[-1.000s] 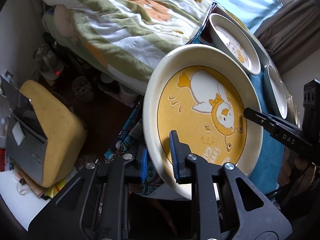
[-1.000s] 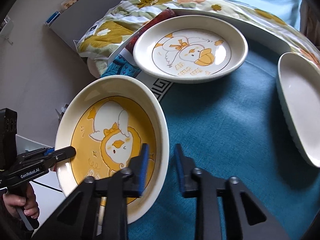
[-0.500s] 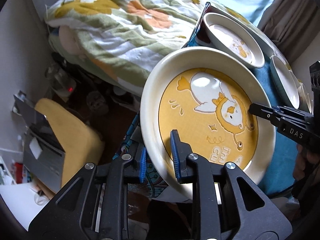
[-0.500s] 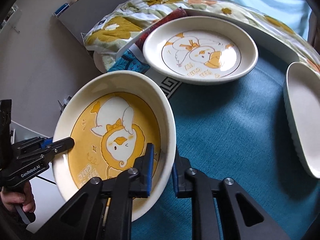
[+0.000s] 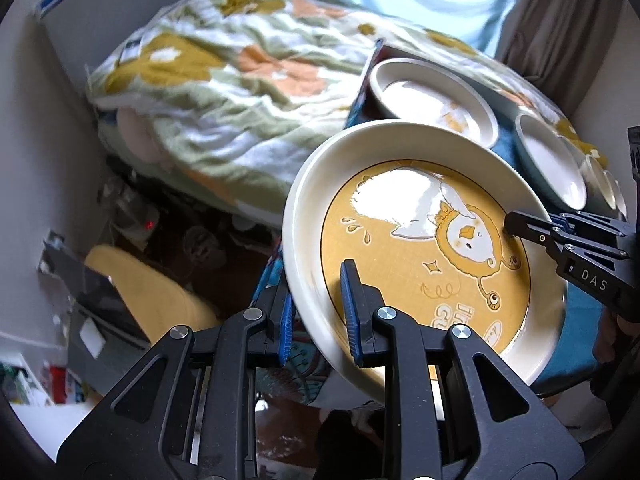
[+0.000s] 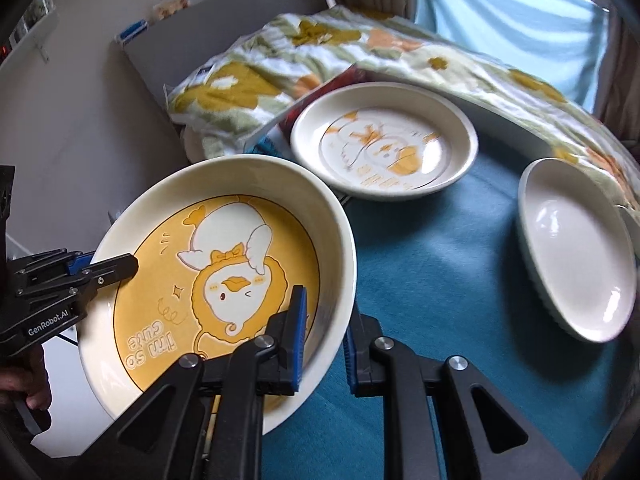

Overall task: Organize plates and bowls
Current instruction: 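Carry the yellow plate with both grippers, lower it onto the tablecloth, open both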

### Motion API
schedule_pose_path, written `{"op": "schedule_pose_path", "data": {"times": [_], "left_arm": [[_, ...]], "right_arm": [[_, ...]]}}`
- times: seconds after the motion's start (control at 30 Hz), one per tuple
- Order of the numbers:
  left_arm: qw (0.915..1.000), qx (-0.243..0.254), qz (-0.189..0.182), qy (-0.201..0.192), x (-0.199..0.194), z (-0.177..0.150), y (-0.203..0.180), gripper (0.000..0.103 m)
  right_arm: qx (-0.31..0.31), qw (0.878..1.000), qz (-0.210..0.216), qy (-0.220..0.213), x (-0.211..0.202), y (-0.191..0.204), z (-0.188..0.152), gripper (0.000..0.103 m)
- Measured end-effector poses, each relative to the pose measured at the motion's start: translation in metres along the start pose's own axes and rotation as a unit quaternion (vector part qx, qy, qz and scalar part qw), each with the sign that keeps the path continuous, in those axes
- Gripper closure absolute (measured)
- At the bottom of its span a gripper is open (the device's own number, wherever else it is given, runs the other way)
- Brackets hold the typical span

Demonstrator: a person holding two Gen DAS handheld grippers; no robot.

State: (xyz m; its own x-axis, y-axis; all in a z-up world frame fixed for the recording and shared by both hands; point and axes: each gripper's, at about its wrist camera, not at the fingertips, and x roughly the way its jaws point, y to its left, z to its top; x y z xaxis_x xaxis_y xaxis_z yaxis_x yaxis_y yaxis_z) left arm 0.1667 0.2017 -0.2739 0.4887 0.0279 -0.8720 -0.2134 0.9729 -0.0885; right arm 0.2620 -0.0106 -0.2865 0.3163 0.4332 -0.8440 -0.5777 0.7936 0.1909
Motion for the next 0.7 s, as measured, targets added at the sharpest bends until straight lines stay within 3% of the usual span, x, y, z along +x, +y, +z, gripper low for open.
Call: {"op": "schedule_pose_path", "data": {"times": [0.2,0.33,0.57,0.7], "left_arm": [[0.9976,0.054,-0.026,-0.033,-0.029,0.017,-0.045,0.084],[0.9926,0.096,-0.058,-0.046,-0.042,0.022,-0.091,0.084],[0.9802,0.157,-0.115,-0.036,-0.044,0.005,-0.174,0.084],[0.9733,0.186,-0.132,-0.025,-0.03,-0.01,-0.215,0.084]], "right_arm": [[0.036,0.998,-0.033,-0.043,-0.053,-0.017,-0.01,0.087],[0.069,0.993,-0.066,-0.064,-0.097,-0.041,-0.034,0.087],[0.137,0.98,-0.124,-0.079,-0.157,-0.087,-0.096,0.087],[0.168,0.973,-0.143,-0.075,-0.166,-0.11,-0.13,0.087]]}}
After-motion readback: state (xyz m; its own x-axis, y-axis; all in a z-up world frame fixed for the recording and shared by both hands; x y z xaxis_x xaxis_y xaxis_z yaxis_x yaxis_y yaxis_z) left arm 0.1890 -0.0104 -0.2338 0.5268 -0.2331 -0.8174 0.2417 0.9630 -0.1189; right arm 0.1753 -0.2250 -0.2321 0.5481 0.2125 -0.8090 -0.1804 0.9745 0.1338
